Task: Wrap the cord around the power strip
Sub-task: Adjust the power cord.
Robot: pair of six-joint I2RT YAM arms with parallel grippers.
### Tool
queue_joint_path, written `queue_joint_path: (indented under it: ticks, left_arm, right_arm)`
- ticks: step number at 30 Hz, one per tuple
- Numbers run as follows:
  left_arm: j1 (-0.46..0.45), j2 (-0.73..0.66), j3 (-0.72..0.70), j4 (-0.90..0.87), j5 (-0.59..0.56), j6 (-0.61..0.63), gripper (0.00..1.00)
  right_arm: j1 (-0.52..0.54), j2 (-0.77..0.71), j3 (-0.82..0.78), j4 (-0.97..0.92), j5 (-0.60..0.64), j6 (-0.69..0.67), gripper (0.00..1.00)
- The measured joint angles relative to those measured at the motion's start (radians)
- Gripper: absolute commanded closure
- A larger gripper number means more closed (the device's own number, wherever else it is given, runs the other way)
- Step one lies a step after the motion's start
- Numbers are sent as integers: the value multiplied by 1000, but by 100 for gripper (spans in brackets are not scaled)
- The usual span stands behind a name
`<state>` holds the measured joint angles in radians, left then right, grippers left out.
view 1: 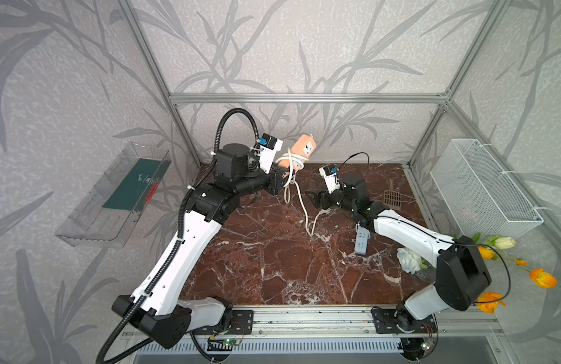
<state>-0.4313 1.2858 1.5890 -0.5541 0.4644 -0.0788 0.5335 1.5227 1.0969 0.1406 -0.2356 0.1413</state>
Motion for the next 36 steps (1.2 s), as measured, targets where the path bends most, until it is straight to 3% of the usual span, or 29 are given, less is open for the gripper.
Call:
queue_joint_path:
  ticks: [3,9,19,21,24,31,33,36]
  left_arm:
    - [0,0,0,0,0,0,100]
    - [0,0,0,0,0,-1,100]
    - [0,0,0,0,2,-4,100]
    - [0,0,0,0,2,-4,100]
    - [0,0,2,-8,-1,0,100]
    - [38,0,100,-98,-74,14,100]
    - [57,0,134,-103,-86,14,100]
    - [72,0,179,-96,-109,9,100]
  right_arm:
    - [-17,-31,28,-71,-16,-15,25]
    - [129,-21,72,-111,19,-24,26]
    - [134,163,298,-190,169,-58,34]
    - [134,183,317,-206,193,-85,45]
    - [130,229,341,-227,216,-122,72]
    - [92,286,256,-239,214,-128,68]
    - [75,287,238,-241,204,-130,76]
    - [63,301,233,-251,203,-129,99]
